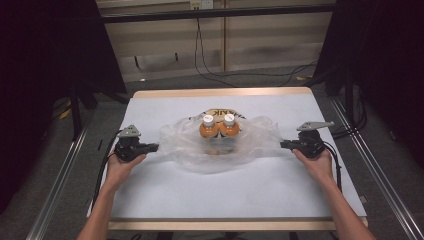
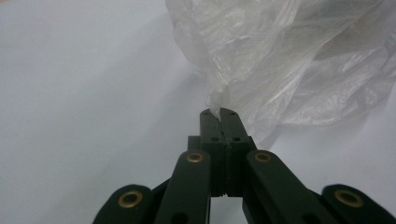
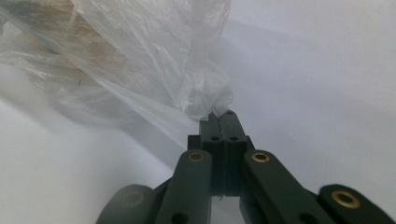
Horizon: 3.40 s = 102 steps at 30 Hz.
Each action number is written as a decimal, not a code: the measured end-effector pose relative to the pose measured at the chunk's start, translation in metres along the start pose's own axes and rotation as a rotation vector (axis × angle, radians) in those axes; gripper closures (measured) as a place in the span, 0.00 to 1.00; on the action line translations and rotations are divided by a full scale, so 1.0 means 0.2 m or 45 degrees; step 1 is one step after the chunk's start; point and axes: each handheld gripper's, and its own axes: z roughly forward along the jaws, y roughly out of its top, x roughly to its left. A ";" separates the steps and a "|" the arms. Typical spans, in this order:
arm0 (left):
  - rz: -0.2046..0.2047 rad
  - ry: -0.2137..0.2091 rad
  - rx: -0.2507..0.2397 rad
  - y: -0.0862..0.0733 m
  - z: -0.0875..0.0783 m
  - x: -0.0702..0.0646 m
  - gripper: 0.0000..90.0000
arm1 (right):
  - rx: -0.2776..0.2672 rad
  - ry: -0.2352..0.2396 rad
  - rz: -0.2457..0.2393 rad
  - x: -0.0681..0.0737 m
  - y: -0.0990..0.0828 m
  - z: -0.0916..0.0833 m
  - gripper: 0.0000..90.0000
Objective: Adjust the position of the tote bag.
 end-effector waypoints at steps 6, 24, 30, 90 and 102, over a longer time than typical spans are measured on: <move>0.009 -0.008 0.044 -0.01 0.03 0.00 1.00 | 0.046 -0.003 -0.025 0.01 -0.01 0.02 1.00; 0.066 0.036 0.194 -0.04 0.10 -0.06 0.99 | 0.113 -0.022 -0.007 0.01 -0.09 0.08 1.00; -0.018 0.013 0.141 -0.07 0.07 0.00 0.76 | 0.066 0.008 0.004 0.01 -0.10 0.06 0.80; 0.190 -0.210 -0.126 0.49 0.23 -0.28 0.98 | 0.004 0.307 -0.266 0.38 0.49 0.13 1.00; 0.225 -0.205 0.015 0.52 0.40 -0.29 0.99 | 0.061 0.273 -0.230 0.32 0.57 0.31 1.00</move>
